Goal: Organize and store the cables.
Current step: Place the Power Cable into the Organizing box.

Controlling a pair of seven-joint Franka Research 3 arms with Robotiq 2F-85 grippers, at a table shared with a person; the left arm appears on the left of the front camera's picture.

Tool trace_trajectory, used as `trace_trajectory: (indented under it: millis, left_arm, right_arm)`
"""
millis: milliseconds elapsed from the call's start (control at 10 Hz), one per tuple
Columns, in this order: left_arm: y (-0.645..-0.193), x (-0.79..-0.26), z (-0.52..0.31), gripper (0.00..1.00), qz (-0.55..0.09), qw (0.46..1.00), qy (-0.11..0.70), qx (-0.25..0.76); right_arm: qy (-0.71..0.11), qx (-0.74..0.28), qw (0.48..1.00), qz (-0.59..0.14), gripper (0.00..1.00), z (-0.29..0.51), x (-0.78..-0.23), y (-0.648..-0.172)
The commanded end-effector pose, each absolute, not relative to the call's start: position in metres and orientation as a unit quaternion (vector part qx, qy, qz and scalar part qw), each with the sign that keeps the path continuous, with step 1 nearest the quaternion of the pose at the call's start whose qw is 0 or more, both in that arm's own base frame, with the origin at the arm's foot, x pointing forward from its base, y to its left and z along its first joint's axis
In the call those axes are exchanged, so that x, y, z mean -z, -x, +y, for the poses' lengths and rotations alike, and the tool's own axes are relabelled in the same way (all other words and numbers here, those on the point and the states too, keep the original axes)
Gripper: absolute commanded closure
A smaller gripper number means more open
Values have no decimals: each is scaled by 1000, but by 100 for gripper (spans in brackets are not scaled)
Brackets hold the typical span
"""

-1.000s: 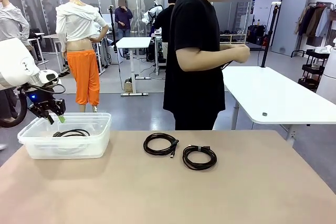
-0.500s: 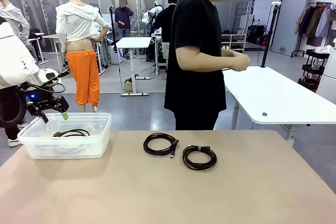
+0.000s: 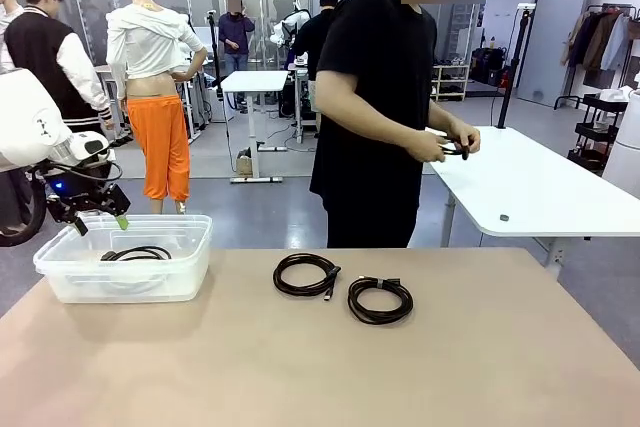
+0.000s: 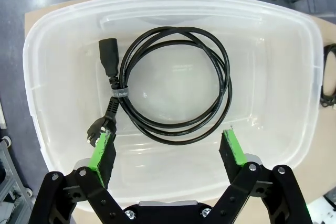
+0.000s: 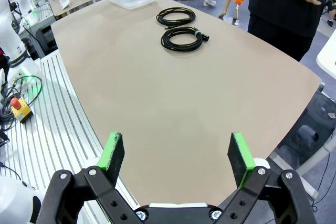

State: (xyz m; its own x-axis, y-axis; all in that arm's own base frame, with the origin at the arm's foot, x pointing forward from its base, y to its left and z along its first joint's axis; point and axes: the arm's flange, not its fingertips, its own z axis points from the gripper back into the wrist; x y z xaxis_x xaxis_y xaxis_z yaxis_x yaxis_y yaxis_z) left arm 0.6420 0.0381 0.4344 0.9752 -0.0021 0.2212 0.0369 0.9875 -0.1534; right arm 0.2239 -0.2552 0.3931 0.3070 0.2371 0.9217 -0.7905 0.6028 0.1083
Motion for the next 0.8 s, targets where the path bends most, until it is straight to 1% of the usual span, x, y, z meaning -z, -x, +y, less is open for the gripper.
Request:
trace_trajectory:
  millis: [0, 700]
  left_arm:
    - [-648, -436, 39, 0, -106, 991, 85, 4]
    - [-648, -436, 39, 0, -106, 991, 85, 4]
  right_arm:
    - [-285, -345, 749, -488, 0, -257, -394, -224]
    - [-285, -345, 749, -488, 0, -257, -394, -224]
